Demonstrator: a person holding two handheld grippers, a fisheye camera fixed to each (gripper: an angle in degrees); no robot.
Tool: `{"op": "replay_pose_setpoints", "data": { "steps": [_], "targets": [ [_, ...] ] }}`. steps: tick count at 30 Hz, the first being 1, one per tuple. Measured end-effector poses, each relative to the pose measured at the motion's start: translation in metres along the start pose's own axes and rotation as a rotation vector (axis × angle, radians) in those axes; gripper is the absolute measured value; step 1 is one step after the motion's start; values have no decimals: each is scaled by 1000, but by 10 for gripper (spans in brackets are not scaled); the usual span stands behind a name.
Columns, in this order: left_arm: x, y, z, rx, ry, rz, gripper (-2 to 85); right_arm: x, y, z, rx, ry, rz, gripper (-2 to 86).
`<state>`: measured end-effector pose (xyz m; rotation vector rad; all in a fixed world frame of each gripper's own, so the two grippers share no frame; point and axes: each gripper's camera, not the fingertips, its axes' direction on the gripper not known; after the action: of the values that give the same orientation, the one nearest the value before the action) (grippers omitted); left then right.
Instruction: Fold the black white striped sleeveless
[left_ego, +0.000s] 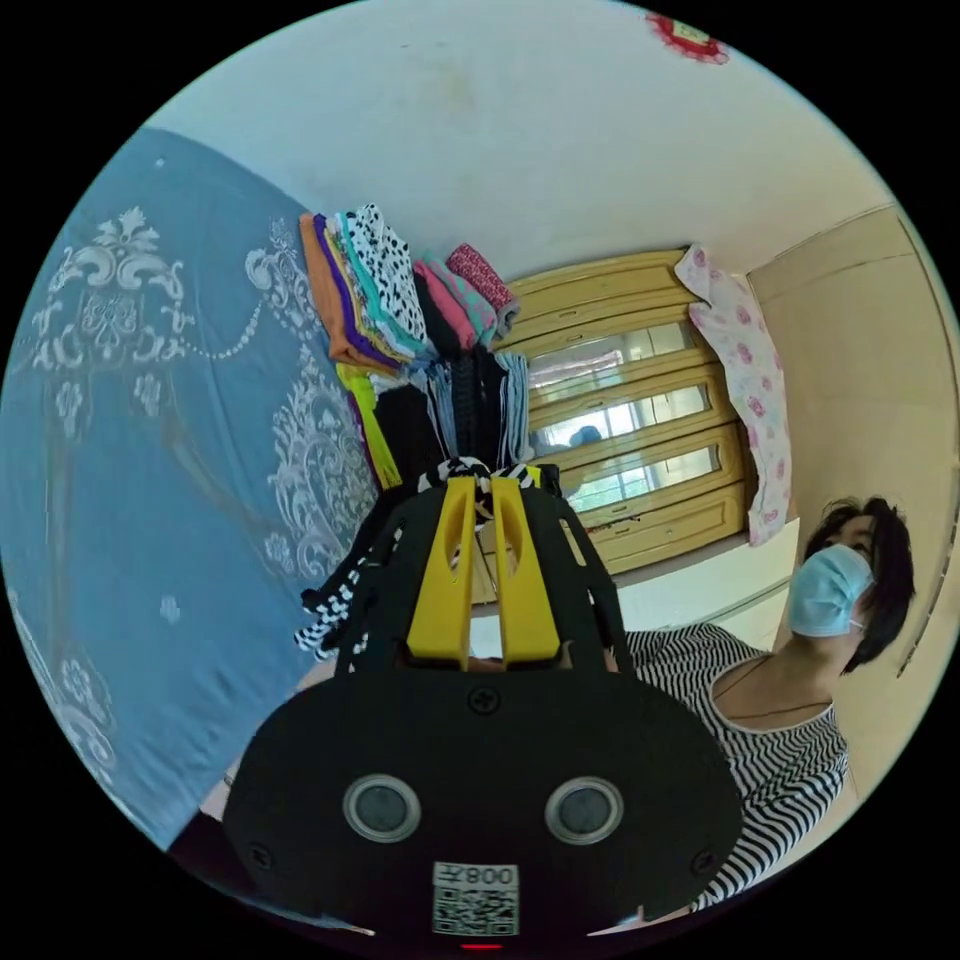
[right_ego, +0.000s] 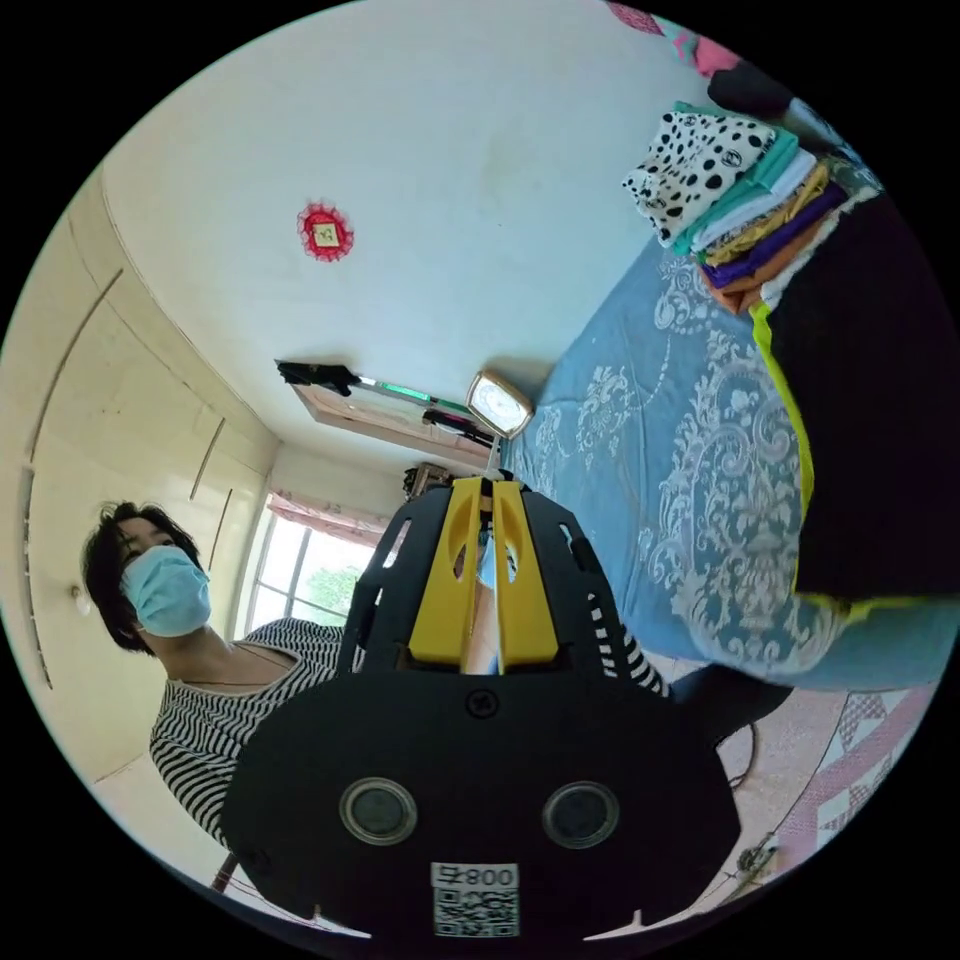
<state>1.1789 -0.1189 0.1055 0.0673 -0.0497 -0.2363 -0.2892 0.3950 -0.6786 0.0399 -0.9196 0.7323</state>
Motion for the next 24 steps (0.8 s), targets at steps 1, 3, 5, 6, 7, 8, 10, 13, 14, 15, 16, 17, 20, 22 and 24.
{"op": "replay_pose_setpoints", "data": {
  "steps": [1, 3, 5, 6, 7, 8, 10, 13, 14, 15, 16, 17, 20, 22, 24],
  "targets": [
    [6, -39, 5, 18, -6, 17, 28, 1, -35, -3, 2, 10, -24, 19],
    [26, -104, 12, 54, -24, 73, 28, -7, -93, -11, 10, 32, -83, 19],
    [70, -196, 23, 111, -49, 193, 28, -23, -154, -21, 33, 51, -159, 19],
    [83, -217, 27, 126, -56, 226, 28, -36, -193, -30, 57, 64, -213, 19],
    [108, -258, 36, 151, -71, 292, 28, -50, -230, -40, 83, 86, -265, 19],
    [131, -295, 48, 177, -94, 351, 28, -56, -247, -45, 96, 99, -288, 19],
    [157, -342, 73, 199, -131, 431, 28, -73, -305, -63, 145, 185, -359, 19],
    [167, -400, 132, 205, -214, 515, 28, -55, -355, -81, 165, 336, -346, 20],
    [156, -419, 161, 183, -244, 515, 29, -44, -363, -83, 166, 373, -327, 20],
    [146, -428, 177, 166, -257, 506, 29, -18, -376, -88, 158, 442, -277, 19],
    [123, -444, 211, 129, -280, 472, 29, 17, -386, -91, 149, 493, -206, 19],
    [93, -457, 247, 73, -306, 419, 29, 36, -390, -93, 147, 507, -164, 19],
    [20, -475, 327, -95, -370, 257, 31, 133, -397, -103, 140, 521, 54, 19],
    [5, -473, 349, -109, -309, 235, 32, 181, -393, -105, 132, 531, 137, 18],
    [8, -472, 357, -85, -279, 247, 34, 193, -390, -111, 161, 480, 113, 16]
  ]
}}
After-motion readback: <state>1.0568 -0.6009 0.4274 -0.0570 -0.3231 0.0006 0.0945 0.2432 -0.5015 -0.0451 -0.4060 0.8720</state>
